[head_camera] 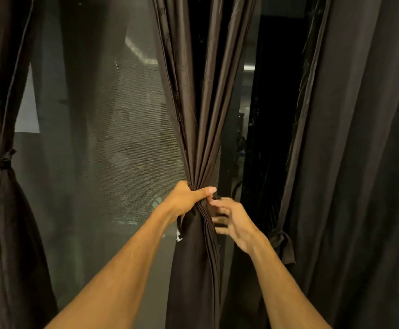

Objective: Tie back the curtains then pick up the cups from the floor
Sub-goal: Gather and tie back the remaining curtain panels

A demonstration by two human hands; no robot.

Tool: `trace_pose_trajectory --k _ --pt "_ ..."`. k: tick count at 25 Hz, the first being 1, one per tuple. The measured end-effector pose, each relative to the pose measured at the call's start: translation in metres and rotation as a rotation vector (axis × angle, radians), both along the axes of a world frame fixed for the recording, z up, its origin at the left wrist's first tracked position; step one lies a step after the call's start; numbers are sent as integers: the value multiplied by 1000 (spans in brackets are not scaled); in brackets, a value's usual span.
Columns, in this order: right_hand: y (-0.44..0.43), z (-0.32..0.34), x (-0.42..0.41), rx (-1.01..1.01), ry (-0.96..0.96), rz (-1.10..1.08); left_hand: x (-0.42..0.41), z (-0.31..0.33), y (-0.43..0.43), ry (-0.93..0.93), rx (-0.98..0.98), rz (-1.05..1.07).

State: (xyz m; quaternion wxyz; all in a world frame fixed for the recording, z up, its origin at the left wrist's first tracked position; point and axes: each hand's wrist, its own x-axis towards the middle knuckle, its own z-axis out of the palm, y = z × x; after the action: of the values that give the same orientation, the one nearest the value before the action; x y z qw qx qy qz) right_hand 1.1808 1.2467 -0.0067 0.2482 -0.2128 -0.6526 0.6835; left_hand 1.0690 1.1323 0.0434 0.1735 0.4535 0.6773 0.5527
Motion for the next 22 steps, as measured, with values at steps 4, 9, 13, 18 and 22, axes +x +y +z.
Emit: trace_pose_trajectory --k 4,9,13,18,22 --pt "-19 37 17 324 117 -63 9 7 -9 35 -32 -116" --pt "-25 64 22 568 -262 95 8 9 -18 43 -73 -149" --pt "-16 57 20 639 -249 -70 15 4 -14 3 -2 -164" --pt "-14 67 12 715 -291 -288 11 -7 0 104 108 114" --pt "-39 69 7 536 -321 -411 2 -3 6 354 -260 333"
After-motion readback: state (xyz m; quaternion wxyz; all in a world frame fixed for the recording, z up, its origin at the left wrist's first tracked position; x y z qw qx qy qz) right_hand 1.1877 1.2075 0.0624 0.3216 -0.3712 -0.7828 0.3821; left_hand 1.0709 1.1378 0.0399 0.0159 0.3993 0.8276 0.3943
